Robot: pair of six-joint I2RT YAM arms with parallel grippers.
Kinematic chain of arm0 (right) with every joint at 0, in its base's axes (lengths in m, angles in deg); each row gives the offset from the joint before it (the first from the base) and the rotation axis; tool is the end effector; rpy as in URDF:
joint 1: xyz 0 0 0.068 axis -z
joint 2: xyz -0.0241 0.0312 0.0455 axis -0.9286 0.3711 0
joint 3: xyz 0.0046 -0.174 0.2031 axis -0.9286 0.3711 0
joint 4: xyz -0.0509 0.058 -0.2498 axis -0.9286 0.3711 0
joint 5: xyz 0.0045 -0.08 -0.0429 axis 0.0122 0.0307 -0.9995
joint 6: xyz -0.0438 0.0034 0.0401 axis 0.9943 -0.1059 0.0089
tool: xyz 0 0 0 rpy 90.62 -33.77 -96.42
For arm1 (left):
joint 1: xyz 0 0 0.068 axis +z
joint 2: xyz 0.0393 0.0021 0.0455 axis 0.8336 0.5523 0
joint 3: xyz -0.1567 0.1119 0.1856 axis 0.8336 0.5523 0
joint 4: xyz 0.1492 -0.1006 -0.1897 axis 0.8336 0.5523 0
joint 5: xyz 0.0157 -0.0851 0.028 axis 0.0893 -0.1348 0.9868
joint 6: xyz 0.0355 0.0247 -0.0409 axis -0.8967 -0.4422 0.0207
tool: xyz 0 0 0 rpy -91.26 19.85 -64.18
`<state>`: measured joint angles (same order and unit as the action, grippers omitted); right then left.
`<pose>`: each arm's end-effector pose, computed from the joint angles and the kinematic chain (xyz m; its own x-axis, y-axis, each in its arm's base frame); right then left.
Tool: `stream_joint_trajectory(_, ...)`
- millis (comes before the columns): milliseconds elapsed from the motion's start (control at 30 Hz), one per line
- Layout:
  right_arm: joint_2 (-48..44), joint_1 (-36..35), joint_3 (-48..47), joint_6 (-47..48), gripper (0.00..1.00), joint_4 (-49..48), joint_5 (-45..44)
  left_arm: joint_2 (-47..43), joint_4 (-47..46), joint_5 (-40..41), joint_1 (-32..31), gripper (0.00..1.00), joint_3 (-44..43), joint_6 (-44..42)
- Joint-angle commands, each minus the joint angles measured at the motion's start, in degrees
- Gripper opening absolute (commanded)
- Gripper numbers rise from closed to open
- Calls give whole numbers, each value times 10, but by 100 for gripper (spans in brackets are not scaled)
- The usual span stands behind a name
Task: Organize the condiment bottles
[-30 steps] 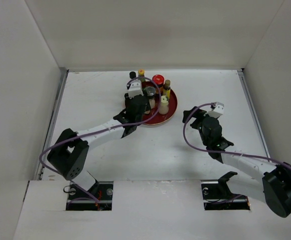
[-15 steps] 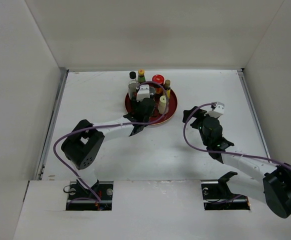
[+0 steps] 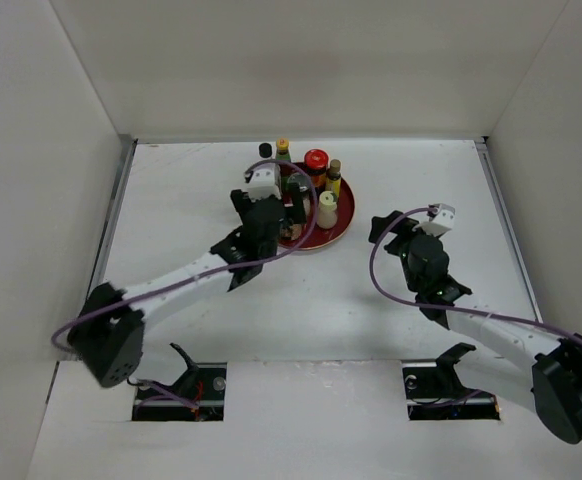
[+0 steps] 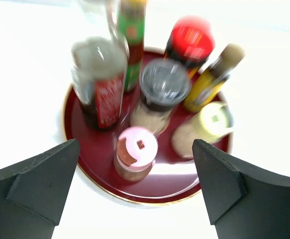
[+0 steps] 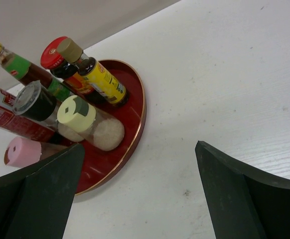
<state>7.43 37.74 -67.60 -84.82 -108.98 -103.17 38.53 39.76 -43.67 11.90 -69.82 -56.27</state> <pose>0.2111 0.0999 0.2242 -0.1323 0.4364 -0.8900 0.0396 0.8995 0.4352 0.2602 -0.2179 0.2620 -0.2468 -0.1852 -0.9512 0.0244 0.9801 -0.1971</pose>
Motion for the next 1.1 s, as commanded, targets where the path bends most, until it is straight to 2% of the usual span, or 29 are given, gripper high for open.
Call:
stream_joint_trajectory(0,-14,-5,-6,10,100,-30,-29,-126,-25,13,1,100,47,-11)
stream_joint_trajectory(133,-8,-8,-9,12,100,-29,-32,-275,-23,13,18,100,154,0)
stream_joint_trajectory(233,7,-9,-12,12,100,-29,-42,-397,-4,19,37,100,241,39)
stream_joint_trajectory(333,23,-9,-18,14,100,-25,-46,-523,65,34,50,100,317,103)
stream_joint_trajectory(400,34,-10,-18,14,100,-30,-49,-575,122,42,63,100,354,152)
stream_joint_trajectory(533,47,-12,-25,17,100,-25,-50,-579,208,21,116,100,391,221)
stream_joint_trajectory(767,49,-13,-23,18,100,-25,-52,-492,217,-91,195,100,391,251)
stream_joint_trajectory(1067,60,-13,-26,19,100,-28,-52,-504,215,-91,224,100,397,252)
